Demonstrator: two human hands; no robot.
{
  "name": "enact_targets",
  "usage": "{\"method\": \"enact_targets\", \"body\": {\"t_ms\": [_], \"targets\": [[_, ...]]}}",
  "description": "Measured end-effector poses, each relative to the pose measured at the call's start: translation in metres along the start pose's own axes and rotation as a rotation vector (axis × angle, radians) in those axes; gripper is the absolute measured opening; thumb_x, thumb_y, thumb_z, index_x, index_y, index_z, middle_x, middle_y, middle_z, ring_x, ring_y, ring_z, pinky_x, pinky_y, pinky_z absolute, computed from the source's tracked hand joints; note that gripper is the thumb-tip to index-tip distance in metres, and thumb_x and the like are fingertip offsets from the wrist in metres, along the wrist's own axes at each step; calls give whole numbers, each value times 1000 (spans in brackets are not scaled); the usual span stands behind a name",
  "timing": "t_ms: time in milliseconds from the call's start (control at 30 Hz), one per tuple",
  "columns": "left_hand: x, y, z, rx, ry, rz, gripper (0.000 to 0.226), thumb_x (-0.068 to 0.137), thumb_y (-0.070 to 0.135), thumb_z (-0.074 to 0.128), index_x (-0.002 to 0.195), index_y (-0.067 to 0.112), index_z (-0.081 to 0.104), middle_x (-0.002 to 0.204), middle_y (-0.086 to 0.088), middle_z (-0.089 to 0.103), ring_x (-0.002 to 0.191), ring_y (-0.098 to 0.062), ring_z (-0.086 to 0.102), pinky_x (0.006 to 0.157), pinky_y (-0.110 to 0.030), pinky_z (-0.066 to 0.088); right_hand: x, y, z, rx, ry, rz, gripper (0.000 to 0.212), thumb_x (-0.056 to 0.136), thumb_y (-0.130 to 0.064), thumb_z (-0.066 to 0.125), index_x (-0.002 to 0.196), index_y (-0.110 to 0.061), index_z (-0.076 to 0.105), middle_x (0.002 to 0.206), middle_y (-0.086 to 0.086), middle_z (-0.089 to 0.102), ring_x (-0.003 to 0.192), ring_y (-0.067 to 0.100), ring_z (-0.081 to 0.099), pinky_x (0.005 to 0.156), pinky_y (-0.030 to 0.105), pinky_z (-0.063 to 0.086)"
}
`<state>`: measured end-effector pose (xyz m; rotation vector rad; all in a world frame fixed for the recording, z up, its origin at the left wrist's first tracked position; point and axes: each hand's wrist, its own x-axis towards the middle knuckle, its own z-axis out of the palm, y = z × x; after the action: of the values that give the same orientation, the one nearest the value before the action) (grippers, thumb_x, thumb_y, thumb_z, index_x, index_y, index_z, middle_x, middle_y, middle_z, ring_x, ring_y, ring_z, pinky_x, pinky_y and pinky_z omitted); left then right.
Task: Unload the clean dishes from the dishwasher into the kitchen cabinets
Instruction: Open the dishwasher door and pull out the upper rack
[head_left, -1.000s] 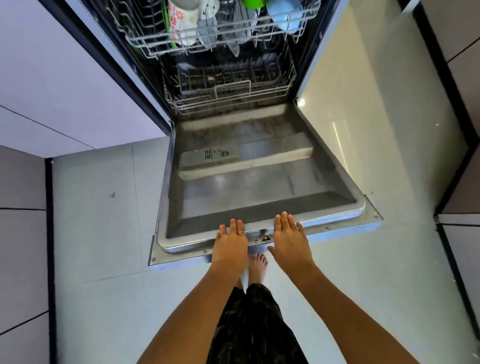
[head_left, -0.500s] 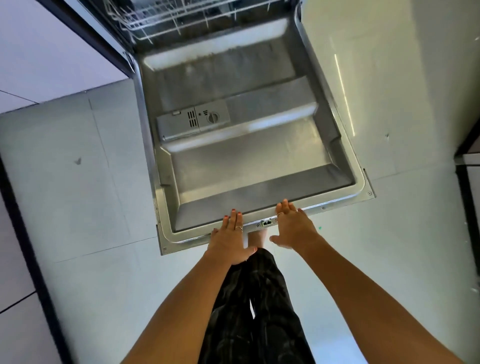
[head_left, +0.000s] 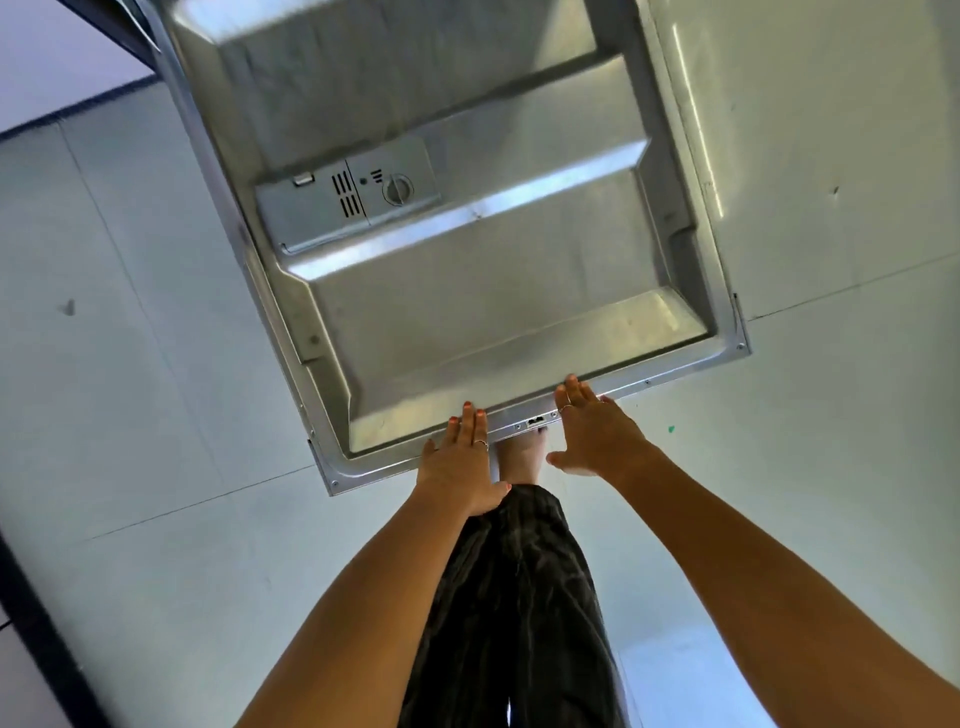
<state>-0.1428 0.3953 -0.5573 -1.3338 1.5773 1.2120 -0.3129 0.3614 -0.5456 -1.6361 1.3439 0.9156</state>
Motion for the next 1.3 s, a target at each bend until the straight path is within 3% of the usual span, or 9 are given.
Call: {"method": "enact_targets", "body": {"t_ms": [467,667,833,1300], "targets": [[37,-14,26,119,68,40,106,88,48,54,146,10,-26,152,-9,-34,145,-26,-19,120,-45,7,32,16,34,40,25,-23,94,91,-42,54,150,-9,-11,157,9,-21,148,23,-8,119,34,8],[33,-8,0,29,-45,9,92,92,48,48,150,14,-14,158,-4,-21,148,-23,-6,120,-47,8,31,8,16,55,-32,17,84,93,-42,50,152,-9,-1,160,9,-11,149,21,1,119,38,11],[9,1,-22,-86,-38,4,82,95,47,44,152,16,-6,160,-3,-13,148,-23,-4,120,-48,9,20,-4,-15,89,-22,49,75,95,-41,48,152,-10,9,161,7,0,148,23,12,118,40,20],[-106,9,-151,-97,322,-72,71,99,39,39,153,17,-2,160,-1,-11,147,-20,-9,118,-43,4,-67,-62,-158,-18,223,-67,70,98,-35,43,152,-13,6,161,5,-2,149,20,6,120,41,13]]}}
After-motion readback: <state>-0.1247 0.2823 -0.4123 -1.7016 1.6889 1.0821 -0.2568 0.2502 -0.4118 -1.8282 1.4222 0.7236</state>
